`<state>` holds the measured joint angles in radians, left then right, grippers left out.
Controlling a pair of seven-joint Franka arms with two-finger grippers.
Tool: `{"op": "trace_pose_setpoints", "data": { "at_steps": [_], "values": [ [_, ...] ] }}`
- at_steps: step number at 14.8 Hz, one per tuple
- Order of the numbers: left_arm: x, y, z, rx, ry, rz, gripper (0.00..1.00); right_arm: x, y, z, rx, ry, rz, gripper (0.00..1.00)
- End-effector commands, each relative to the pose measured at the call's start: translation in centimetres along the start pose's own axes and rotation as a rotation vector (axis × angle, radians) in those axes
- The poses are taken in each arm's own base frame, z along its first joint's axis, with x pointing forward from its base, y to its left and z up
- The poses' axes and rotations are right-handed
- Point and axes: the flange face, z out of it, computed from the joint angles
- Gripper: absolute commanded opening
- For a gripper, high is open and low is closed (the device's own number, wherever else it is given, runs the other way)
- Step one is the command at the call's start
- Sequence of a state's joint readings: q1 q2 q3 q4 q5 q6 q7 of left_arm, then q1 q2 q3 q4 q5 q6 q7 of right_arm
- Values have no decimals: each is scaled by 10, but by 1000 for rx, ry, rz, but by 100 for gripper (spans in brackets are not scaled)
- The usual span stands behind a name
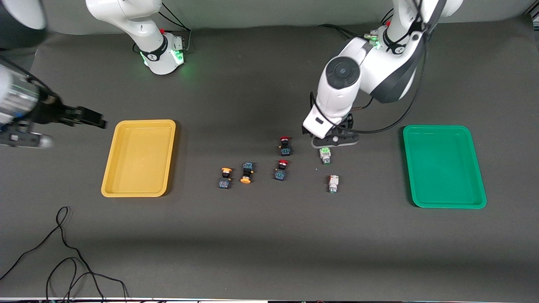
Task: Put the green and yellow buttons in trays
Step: 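Grasp a green-cap button with the left gripper while the right gripper reaches the yellow-cap button, then carry the green button into the green tray while the right gripper carries the yellow button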
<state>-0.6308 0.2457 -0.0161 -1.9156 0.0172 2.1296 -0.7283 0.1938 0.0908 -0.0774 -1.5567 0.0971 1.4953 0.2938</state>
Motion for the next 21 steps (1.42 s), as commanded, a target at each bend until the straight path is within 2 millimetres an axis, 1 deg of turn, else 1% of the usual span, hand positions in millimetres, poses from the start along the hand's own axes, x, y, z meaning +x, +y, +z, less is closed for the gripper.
{"op": "trace_pose_setpoints", "data": {
  "at_steps": [1,3,4,5,6,7,8,9,11,12,13,15,16,17,18,19,20,21],
  "values": [
    [-20,-10,57,-26,54,12,99,17,-53,42,-15,-19,58,100],
    [-28,-17,102,-57,84,20,99,29,-76,72,8,-20,104,100],
    [-31,-20,120,-73,99,23,99,32,-87,88,13,-21,109,100],
    [-32,-22,131,-80,105,24,99,32,-104,107,8,-17,98,100],
    [-33,-24,138,-78,102,23,99,35,-116,126,3,-13,103,100],
    [-34,-23,142,-76,100,24,99,41,-124,145,-1,-10,118,100],
    [-36,-21,149,-72,93,28,99,47,-132,164,-3,-3,120,100],
    [-32,-24,158,-72,93,20,99,49,-143,181,-8,-1,111,100],
    [-23,-34,174,-77,99,-4,99,57,-155,210,-11,7,126,100],
    [-22,-34,179,-76,97,-9,98,55,-169,227,-16,11,105,100],
    [-16,-38,187,-70,93,-22,98,55,-182,246,-22,18,88,100],
    [-3,-50,189,-68,91,-51,97,65,-186,282,-31,25,69,100],
    [-1,-50,187,-70,94,-55,90,67,-192,299,-33,36,54,100],
    [2,-48,185,-71,93,-67,77,66,-202,316,-33,46,26,100],
    [3,-48,184,-74,93,-76,63,69,-205,331,-32,60,13,100],
    [2,-45,182,-78,93,-79,58,68,-214,348,-29,76,-2,100],
    [2,-44,180,-81,94,-85,51,67,-220,361,-26,89,-11,100],
    [2,-43,180,-83,95,-94,41,70,-220,374,-26,98,-11,100]
  ]
}}
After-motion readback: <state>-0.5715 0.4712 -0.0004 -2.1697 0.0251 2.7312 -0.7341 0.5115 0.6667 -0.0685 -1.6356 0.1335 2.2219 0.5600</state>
